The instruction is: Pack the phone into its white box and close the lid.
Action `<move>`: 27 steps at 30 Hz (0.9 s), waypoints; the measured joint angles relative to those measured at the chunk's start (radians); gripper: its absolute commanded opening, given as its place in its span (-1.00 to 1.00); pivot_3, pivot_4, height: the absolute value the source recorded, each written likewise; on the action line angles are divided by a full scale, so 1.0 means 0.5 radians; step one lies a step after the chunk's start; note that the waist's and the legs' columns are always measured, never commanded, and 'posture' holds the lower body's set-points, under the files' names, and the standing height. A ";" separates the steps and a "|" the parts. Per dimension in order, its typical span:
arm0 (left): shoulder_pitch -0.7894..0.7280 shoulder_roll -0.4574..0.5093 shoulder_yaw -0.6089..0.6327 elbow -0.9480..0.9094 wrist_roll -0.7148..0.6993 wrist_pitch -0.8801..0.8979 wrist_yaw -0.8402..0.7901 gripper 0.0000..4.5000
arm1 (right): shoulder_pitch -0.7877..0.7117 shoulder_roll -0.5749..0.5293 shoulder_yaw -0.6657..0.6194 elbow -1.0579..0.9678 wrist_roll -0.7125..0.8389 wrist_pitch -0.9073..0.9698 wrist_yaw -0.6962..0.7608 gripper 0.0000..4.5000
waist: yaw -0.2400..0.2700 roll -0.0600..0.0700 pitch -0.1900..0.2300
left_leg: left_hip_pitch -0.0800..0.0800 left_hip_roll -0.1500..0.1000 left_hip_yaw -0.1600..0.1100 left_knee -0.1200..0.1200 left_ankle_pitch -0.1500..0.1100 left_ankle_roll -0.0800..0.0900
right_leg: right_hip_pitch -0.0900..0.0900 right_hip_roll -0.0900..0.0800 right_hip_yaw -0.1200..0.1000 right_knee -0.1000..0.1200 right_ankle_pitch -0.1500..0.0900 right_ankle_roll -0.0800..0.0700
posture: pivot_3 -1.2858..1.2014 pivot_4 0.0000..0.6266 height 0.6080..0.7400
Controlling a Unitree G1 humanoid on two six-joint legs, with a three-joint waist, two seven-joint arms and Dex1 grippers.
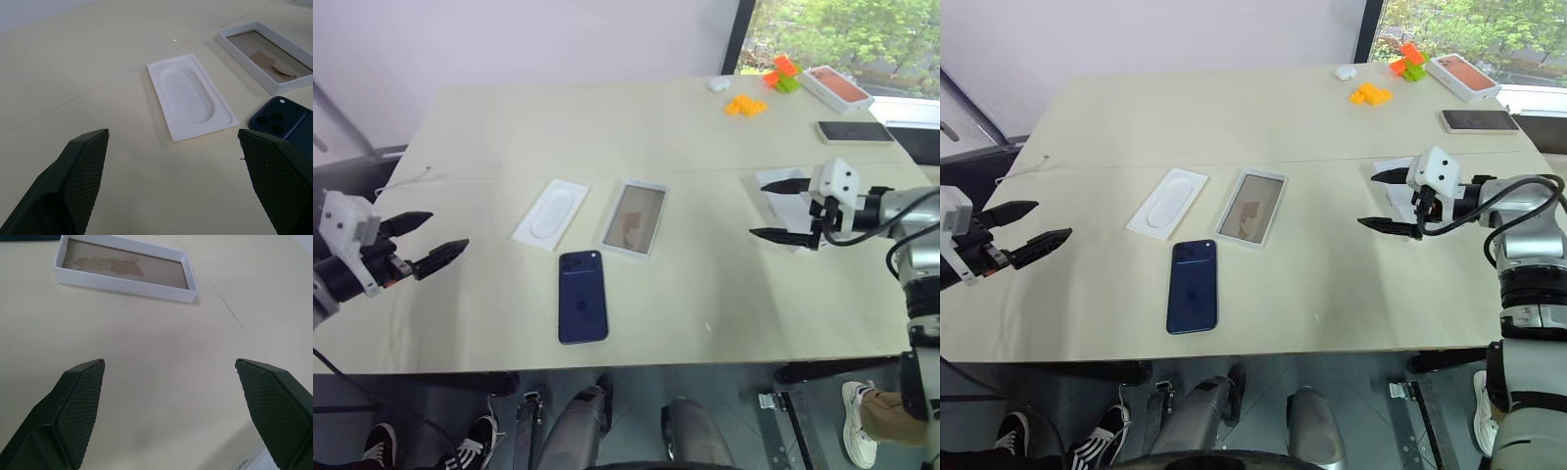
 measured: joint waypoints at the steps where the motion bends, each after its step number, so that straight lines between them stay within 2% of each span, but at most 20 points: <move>1: 0.000 -0.001 0.000 0.000 -0.003 0.000 0.000 0.98 | 0.000 0.005 0.000 -0.003 0.000 0.000 -0.002 0.99 | 0.000 0.000 0.000 | 0.000 0.000 0.000 0.000 0.000 0.000 | 0.000 0.000 0.000 0.000 0.000 0.000 | 0.03 -0.52 1.00; 19: -0.014 -0.004 -0.002 -0.033 -0.026 -0.002 0.077 0.98 | -0.020 0.148 0.012 -0.025 -0.009 0.029 -0.103 0.99 | 0.000 0.000 0.000 | 0.000 0.000 0.000 0.000 0.000 0.000 | 0.000 0.000 0.000 0.001 0.000 0.000 | 0.03 -0.52 1.00; 27: -0.202 -0.072 -0.116 0.054 0.017 0.001 0.177 0.98 | 0.040 0.206 0.018 -0.185 -0.009 0.073 -0.183 0.99 | 0.003 0.000 0.000 | 0.001 0.000 0.000 0.001 0.002 0.002 | 0.000 0.002 0.000 0.003 0.000 0.001 | 0.03 -0.52 1.00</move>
